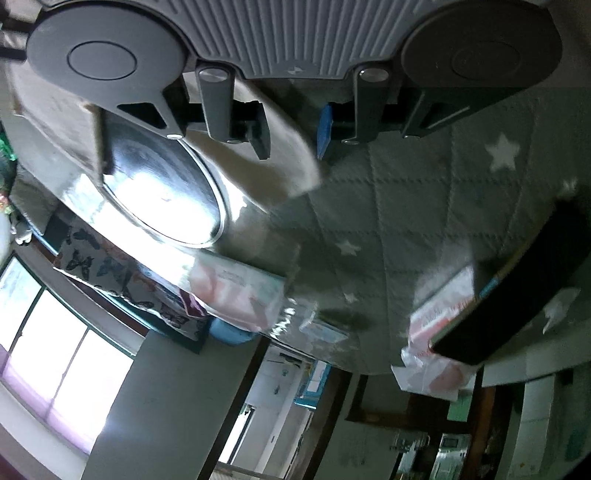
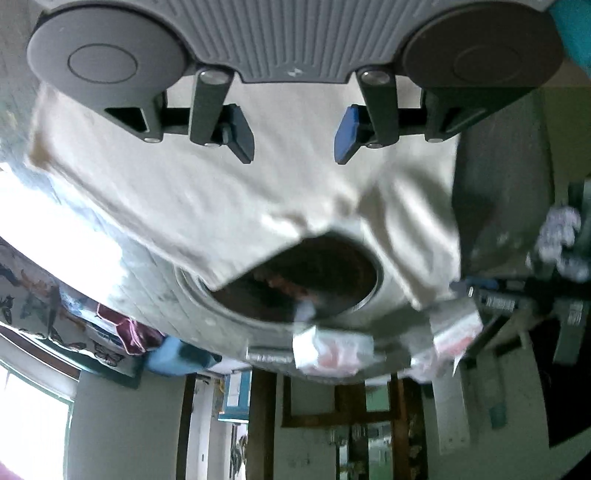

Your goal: Fold clothes

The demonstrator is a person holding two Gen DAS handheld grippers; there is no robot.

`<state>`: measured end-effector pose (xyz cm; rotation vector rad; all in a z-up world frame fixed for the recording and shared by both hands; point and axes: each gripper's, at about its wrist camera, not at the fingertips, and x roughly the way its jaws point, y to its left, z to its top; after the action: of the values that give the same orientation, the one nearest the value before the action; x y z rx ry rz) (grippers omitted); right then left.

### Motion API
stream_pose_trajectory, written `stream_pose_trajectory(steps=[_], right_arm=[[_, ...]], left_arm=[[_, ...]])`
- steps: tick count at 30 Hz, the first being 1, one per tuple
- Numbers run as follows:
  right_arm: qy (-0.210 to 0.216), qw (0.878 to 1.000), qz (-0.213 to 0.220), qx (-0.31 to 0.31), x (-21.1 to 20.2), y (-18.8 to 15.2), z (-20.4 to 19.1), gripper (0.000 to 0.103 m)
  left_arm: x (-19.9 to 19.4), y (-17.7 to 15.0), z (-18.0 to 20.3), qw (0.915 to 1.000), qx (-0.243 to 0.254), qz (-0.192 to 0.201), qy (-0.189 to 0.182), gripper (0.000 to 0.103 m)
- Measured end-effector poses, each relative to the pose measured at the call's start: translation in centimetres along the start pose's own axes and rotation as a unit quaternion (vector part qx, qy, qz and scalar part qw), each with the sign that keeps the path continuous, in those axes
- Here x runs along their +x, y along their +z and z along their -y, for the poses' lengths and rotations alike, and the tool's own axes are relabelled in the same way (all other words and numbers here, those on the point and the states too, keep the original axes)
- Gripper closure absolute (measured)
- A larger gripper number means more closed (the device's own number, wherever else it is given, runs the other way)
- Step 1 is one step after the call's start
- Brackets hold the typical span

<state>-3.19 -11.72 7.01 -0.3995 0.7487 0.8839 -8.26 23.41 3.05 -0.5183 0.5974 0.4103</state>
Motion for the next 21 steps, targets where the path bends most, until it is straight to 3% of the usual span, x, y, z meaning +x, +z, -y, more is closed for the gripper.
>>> stream_pose_trajectory(steps=[8,11,14,21], right_arm=[[0.013,1.000,-0.001,-0.021,-2.1,-5.0,-3.6,0.062],[0.003,1.000,0.015,-0.021,-2.9,-5.0,-4.0,0.063],[-0.003,1.000,0.023,-0.007,-3.8,-4.8,-3.7,0.074],[-0.014,1.000,-0.003,0.005,-5.7,-6.9,-3.5,0.081]], left_arm=[[-0.6,-1.0,0.7,0.9996,-0.023,0.010,0.014,0.070],[-0.3,-0.8,0.9,0.9994,-0.025,0.013,0.021,0.070],[0.0,-0.6,1.0,0.9990,-0.029,0.016,0.028,0.070],[0.3,-0.6,1.1,0.9988,-0.025,0.023,0.034,0.071]])
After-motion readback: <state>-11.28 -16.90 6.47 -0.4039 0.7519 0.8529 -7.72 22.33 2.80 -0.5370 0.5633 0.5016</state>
